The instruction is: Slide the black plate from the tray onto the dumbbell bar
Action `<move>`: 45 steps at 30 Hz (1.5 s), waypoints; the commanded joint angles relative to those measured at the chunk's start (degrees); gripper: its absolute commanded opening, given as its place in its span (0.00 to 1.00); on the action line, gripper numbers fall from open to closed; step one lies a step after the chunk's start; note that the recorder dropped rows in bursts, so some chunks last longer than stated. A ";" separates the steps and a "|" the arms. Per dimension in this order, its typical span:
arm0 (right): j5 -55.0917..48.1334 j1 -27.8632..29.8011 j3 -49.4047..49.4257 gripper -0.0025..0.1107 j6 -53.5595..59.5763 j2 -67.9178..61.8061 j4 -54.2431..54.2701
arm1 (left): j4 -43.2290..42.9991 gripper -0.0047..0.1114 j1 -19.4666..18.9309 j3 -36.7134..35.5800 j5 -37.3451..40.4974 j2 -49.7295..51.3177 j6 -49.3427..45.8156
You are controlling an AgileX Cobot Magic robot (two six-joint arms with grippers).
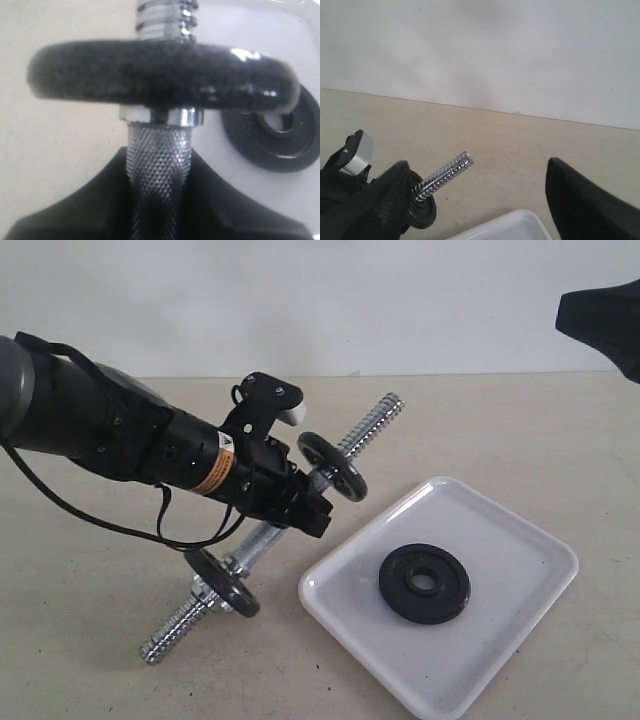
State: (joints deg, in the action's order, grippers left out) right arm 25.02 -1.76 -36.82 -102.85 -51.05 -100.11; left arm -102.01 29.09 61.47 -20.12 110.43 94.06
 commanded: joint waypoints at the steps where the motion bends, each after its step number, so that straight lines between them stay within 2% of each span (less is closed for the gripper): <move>1: 0.11 -0.05 0.07 0.63 -0.07 0.03 0.16 | 2.06 0.08 -2.01 -0.74 -1.08 -3.78 0.59; 5: 0.11 -0.05 0.07 0.63 -0.07 0.03 0.16 | 2.06 0.08 -3.29 -1.76 -1.27 -4.25 0.59; 21: 3.49 -0.05 0.07 0.63 -0.07 -2.79 0.16 | 2.06 0.08 -3.29 -1.91 -1.50 -9.67 0.59; 35: 6.17 -0.05 0.07 0.63 -0.07 -6.39 0.16 | 2.06 0.08 -3.29 -1.91 -3.00 -10.06 0.59; 45: 13.14 -0.05 0.07 0.63 -0.19 -6.39 0.16 | 2.06 0.08 -3.29 -1.91 -3.00 -10.06 0.59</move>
State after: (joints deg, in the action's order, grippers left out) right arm 36.32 -1.76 -36.82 -102.85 -57.37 -100.20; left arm -102.01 25.90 57.76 -20.96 103.82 94.20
